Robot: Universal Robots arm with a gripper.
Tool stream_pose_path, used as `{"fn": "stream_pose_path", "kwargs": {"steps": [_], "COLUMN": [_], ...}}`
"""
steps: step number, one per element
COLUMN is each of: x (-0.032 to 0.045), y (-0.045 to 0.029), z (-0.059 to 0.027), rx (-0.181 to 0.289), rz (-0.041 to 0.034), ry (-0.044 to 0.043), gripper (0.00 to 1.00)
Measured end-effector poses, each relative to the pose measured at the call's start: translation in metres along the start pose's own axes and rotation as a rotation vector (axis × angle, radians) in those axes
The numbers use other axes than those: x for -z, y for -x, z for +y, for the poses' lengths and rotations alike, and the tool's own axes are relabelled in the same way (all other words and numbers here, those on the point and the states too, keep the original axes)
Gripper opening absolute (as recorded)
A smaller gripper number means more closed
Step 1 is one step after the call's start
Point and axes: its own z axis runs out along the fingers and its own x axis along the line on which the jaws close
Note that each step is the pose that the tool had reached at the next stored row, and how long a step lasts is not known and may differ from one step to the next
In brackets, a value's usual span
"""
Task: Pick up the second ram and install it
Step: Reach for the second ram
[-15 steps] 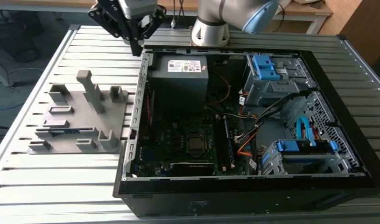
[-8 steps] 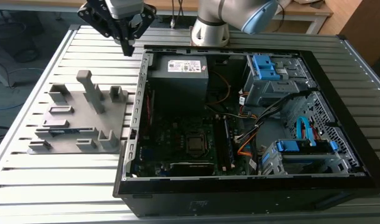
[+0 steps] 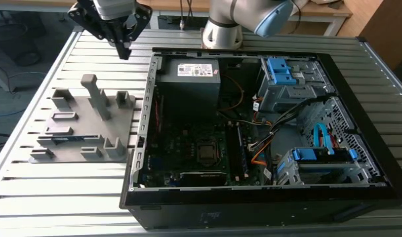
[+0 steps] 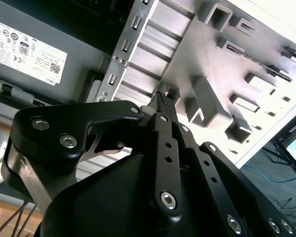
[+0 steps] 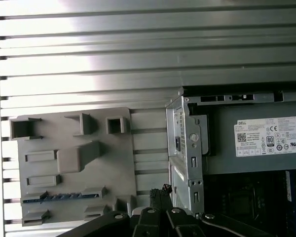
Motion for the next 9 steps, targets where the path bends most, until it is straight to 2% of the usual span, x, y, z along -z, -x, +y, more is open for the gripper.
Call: {"fn": "stream_pose_path", "kwargs": {"steps": [5,9], "x": [0.0004,0.0006], "y": [-0.0119,-0.0184], "z": [-0.0023,-0.0034], "rx": [0.0,0.0], "rz": [0.0,0.0], "ry": [0.0,-0.0001], "gripper": [0.1,0.1]}}
